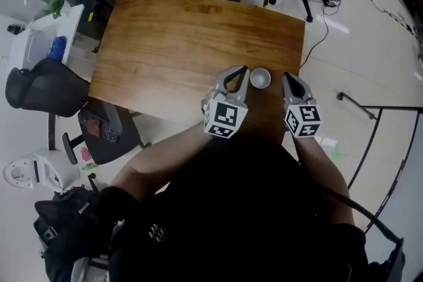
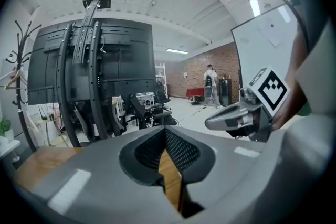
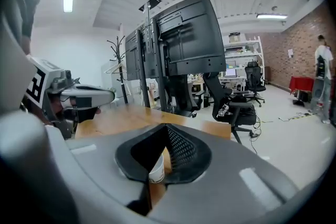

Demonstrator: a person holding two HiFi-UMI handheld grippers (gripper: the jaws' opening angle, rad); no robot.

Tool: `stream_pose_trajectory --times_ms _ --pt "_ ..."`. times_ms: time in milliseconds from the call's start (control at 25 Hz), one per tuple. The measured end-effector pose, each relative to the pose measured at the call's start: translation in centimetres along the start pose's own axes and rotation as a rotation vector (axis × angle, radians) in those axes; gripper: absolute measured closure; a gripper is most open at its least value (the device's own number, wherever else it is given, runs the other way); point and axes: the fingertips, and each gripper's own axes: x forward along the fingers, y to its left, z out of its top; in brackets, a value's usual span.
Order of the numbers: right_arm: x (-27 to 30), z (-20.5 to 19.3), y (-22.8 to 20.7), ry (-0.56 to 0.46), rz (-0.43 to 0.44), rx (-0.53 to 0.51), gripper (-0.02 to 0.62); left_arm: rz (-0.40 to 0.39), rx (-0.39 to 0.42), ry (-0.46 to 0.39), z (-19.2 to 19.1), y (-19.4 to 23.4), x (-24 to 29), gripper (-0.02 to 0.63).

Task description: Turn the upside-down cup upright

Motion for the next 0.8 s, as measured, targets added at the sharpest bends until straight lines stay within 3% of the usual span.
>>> stream_pose_trajectory --times_ms 240,800 --pt "-0.4 -0.3 0.4 0.013 0.003 -0.057 0.594 0.013 -0.005 -0.007 0.4 0.5 0.4 0.606" --pt "0.3 -0.5 -0.4 0.02 -0.023 -0.024 0.594 -0.003 -0.003 -0.006 1.2 0.9 0.9 0.606"
